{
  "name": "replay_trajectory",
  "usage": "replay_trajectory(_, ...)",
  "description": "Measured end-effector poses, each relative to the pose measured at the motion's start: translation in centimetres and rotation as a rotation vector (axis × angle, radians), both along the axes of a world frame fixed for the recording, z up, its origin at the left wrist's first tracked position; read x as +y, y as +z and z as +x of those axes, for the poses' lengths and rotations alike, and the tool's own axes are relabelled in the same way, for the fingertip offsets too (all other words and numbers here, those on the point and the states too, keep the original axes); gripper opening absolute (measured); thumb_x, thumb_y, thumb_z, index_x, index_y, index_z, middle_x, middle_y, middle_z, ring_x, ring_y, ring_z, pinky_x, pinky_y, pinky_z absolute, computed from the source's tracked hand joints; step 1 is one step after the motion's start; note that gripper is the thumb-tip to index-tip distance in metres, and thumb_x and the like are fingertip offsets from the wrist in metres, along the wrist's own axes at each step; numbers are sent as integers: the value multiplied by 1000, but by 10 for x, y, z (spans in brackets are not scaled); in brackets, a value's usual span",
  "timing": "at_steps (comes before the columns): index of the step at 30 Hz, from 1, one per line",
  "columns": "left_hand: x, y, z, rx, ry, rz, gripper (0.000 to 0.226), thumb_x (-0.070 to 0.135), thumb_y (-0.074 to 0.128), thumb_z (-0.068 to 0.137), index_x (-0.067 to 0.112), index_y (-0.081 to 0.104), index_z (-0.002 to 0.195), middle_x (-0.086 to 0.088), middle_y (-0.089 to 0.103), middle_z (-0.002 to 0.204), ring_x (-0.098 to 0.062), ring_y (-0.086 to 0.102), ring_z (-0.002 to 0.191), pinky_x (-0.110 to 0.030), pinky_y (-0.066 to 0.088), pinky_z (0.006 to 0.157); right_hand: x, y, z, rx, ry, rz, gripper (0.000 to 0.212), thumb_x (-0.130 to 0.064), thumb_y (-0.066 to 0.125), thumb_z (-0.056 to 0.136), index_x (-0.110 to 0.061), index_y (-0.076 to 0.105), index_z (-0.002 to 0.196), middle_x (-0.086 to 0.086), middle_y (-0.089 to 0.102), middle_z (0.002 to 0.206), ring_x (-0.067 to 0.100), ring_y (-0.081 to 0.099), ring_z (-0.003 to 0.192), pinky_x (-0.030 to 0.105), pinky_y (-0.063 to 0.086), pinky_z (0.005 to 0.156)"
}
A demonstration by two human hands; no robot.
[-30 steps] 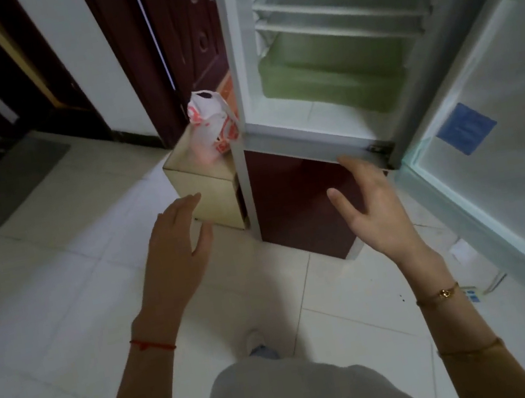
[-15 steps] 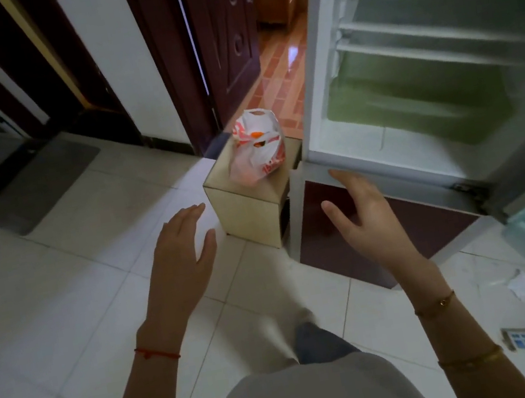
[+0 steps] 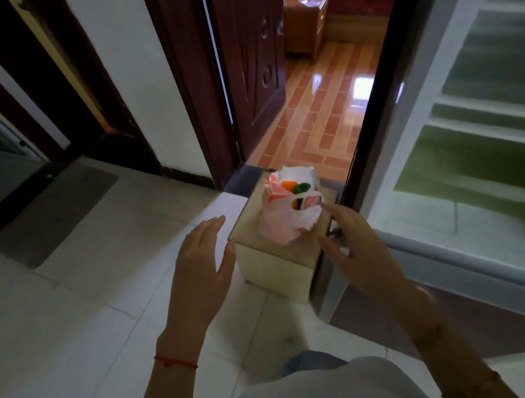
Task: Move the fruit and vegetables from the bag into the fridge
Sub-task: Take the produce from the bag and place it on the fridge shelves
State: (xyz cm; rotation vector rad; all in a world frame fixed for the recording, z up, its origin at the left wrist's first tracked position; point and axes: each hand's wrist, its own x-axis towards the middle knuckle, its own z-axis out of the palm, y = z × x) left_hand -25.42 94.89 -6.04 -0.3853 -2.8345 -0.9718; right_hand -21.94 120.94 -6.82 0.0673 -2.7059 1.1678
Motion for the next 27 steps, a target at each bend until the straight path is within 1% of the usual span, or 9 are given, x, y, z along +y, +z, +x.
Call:
replay_trajectory(2,6,0,-36,11,-19,-2,50,41,40,98,16,46,142,-5,52,142,-20,46,132,-39,40,109,4,-1,-34,9,4,12,37,-30,52,98,-24,46,134,-5,53,131,16,53,116,42,49,94)
replay_trajectory(4,11,0,-63,24,-32,-6,50,38,41,97,15,46,141,-6,52,141,-21,47,131,-38,40,109,8,-2,-58,-11,-15,26,42,-31,54,97,-24,44,137,-4,52,136,15,50,123,41,47,100)
replay_trajectory(7,18,-1,-107,17,-57,10,49,36,43,96,14,47,141,-7,52,141,-21,46,132,-34,38,109,12,-6,-97,-53,-81,31,44,-40,52,98,-28,41,139,-8,50,138,9,49,124,37,47,103)
replay_trajectory(10,26,-4,-142,-5,-128,9,52,39,41,96,12,50,139,-6,54,139,-19,47,130,-26,34,106,14,-10,-128,-88,-155,38,45,-40,51,98,-28,40,140,-8,47,140,7,47,125,28,44,104)
replay_trajectory(12,32,-9,-163,-11,-190,0,54,44,39,96,11,52,137,-6,57,137,-18,49,128,-22,32,103,16,-15,-145,-117,-206,38,48,-40,52,98,-27,38,142,-7,45,143,8,45,127,27,42,105)
replay_trajectory(15,39,-19,-196,-39,-280,-11,47,39,46,98,11,54,135,-8,60,133,-21,54,124,-24,35,102,21,-23,-169,-123,-249,25,50,-39,53,97,-25,37,143,-6,43,146,10,44,130,32,43,108)
replay_trajectory(21,43,-45,-258,-75,-417,-78,41,28,62,92,12,58,129,-8,65,124,-23,62,112,-32,49,94,23,-38,-215,-182,-368,44,54,-30,58,95,-23,37,144,-2,39,149,12,39,135,24,34,108)
replay_trajectory(23,47,-57,-273,-112,-490,-110,39,27,63,92,13,58,129,-7,65,123,-22,63,109,-33,52,94,26,-46,-229,-227,-396,80,58,-27,62,93,-22,37,145,0,38,150,15,39,136,23,33,106)
replay_trajectory(27,65,-83,-292,-241,-633,-123,41,30,60,94,22,51,133,1,60,128,-15,59,113,-35,52,99,34,-59,-258,-310,-377,152,62,-19,68,89,-19,40,144,3,38,151,20,37,138,29,34,110)
